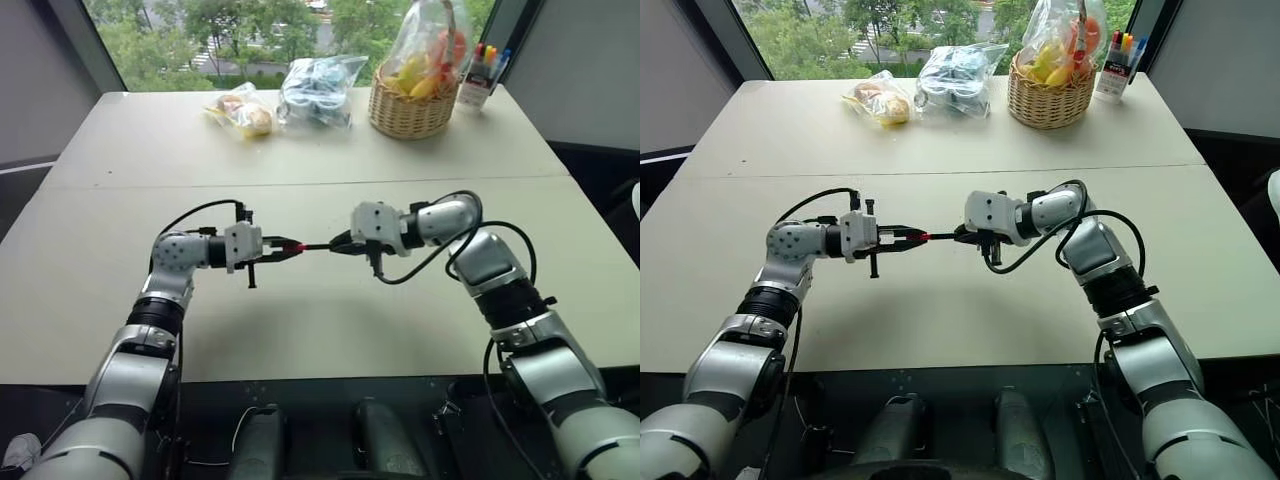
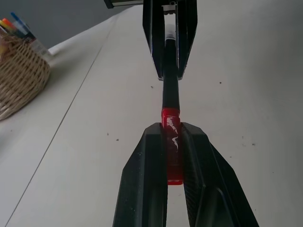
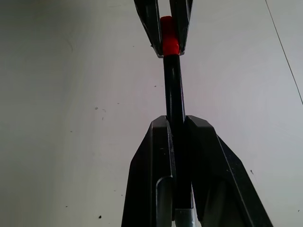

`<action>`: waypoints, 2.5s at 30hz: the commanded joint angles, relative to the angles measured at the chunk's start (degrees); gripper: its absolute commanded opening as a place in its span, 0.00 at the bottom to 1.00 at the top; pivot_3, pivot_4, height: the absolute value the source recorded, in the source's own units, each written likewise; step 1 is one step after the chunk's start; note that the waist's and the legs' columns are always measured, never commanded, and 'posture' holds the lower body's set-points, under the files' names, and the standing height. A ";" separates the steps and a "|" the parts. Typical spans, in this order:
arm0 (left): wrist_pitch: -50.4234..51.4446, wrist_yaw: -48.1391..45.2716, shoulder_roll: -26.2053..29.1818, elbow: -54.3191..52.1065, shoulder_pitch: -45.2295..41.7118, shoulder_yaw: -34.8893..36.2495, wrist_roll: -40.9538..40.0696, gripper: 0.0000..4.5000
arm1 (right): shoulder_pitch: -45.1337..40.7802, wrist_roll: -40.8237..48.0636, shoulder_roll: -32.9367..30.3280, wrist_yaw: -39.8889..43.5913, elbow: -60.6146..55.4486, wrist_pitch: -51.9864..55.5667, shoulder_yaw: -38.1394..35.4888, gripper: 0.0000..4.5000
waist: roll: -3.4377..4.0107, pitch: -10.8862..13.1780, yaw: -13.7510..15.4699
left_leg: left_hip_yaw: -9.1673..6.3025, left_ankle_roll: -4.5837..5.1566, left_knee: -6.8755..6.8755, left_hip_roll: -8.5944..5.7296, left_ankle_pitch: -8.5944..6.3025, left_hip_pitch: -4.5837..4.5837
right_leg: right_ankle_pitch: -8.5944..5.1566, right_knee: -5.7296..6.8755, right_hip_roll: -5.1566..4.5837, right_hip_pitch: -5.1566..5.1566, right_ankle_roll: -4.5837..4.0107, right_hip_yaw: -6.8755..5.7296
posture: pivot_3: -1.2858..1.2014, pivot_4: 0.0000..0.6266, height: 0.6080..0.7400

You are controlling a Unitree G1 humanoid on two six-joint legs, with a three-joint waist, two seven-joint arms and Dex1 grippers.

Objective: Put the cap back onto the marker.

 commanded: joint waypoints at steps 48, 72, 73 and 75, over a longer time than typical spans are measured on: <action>-14.60 14.57 1.60 -12.66 0.52 -4.59 6.13 0.00 | -1.22 -1.77 3.10 -4.15 -13.02 -4.27 -0.76 0.01 | 0.00 0.00 0.04 | -0.01 0.00 -0.01 0.01 0.00 -0.02 | 0.00 0.02 0.01 -0.03 0.00 0.00 | 0.52 0.24 1.00; -9.26 18.42 2.11 -18.63 3.68 -5.36 8.24 0.00 | 3.25 0.77 1.10 -2.00 -18.73 -0.33 -1.71 0.01 | 0.00 0.00 0.06 | -0.01 0.00 -0.01 0.01 0.00 -0.01 | 0.00 0.03 0.01 -0.03 0.00 0.00 | 0.52 0.24 1.00; -8.04 19.21 1.77 -19.93 4.31 -5.27 8.17 0.00 | 3.32 0.76 1.36 -2.34 -19.21 0.35 -1.72 0.01 | 0.00 0.00 0.02 | -0.01 0.00 -0.01 0.01 0.00 -0.01 | 0.00 0.03 0.01 -0.02 0.00 0.00 | 0.52 0.24 1.00; -6.15 20.42 1.30 -22.53 5.75 -5.30 7.92 0.00 | 3.51 0.87 1.70 -2.87 -20.07 1.54 -1.73 0.01 | 0.00 0.00 -0.01 | -0.01 0.00 -0.01 0.01 0.00 -0.01 | 0.00 0.03 0.01 -0.02 0.00 0.01 | 0.52 0.24 1.00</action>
